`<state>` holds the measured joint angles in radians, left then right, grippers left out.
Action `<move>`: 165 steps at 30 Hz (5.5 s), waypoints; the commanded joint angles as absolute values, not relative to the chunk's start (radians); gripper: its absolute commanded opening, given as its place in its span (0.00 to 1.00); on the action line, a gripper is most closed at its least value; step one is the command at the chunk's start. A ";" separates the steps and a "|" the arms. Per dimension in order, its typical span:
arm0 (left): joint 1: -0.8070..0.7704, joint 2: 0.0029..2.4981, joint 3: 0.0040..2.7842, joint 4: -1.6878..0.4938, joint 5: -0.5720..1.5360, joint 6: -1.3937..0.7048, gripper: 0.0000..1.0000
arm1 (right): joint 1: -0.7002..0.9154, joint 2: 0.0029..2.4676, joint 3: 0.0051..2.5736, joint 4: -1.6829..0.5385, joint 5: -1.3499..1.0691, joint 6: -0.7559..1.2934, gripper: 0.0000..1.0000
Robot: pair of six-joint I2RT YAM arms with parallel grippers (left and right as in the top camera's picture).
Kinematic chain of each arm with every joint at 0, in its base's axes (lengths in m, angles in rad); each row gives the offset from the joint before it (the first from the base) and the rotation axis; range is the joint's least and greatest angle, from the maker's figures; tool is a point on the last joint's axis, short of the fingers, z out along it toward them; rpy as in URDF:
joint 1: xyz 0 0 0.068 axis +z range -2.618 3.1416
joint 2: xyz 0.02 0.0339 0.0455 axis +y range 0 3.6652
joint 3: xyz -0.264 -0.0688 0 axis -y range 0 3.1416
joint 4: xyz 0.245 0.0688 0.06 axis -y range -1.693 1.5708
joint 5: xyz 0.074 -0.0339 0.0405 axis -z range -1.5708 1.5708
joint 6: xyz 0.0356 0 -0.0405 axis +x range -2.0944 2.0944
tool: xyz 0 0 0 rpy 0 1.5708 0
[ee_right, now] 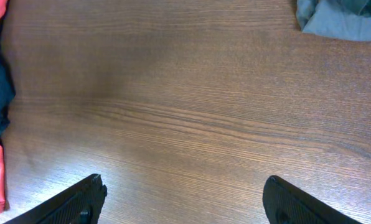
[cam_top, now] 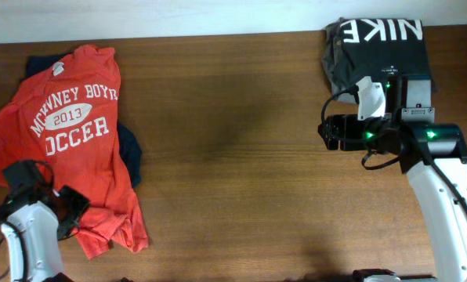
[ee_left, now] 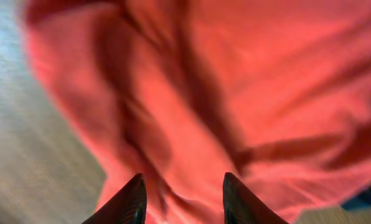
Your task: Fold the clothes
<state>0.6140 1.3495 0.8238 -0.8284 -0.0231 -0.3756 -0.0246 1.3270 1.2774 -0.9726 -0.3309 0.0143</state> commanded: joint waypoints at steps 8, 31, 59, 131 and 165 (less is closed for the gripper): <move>0.701 1.327 0.773 -0.791 -0.136 -0.396 0.41 | -0.027 1.331 1.295 -0.977 -0.331 0.003 0.86; 0.478 1.269 0.907 -0.485 0.508 -0.274 0.01 | -0.027 1.331 1.295 -0.963 -0.333 0.004 0.86; -0.603 1.755 1.187 0.387 0.263 -0.556 0.01 | -0.239 1.328 1.551 -1.120 -0.363 0.056 0.86; 0.253 2.053 1.526 -0.886 0.217 -0.051 0.37 | -0.109 1.559 1.547 -1.220 -0.390 -0.048 0.86; 0.234 2.010 1.663 -1.048 0.300 0.005 0.01 | -0.112 1.559 1.548 -1.232 -0.355 -0.047 0.78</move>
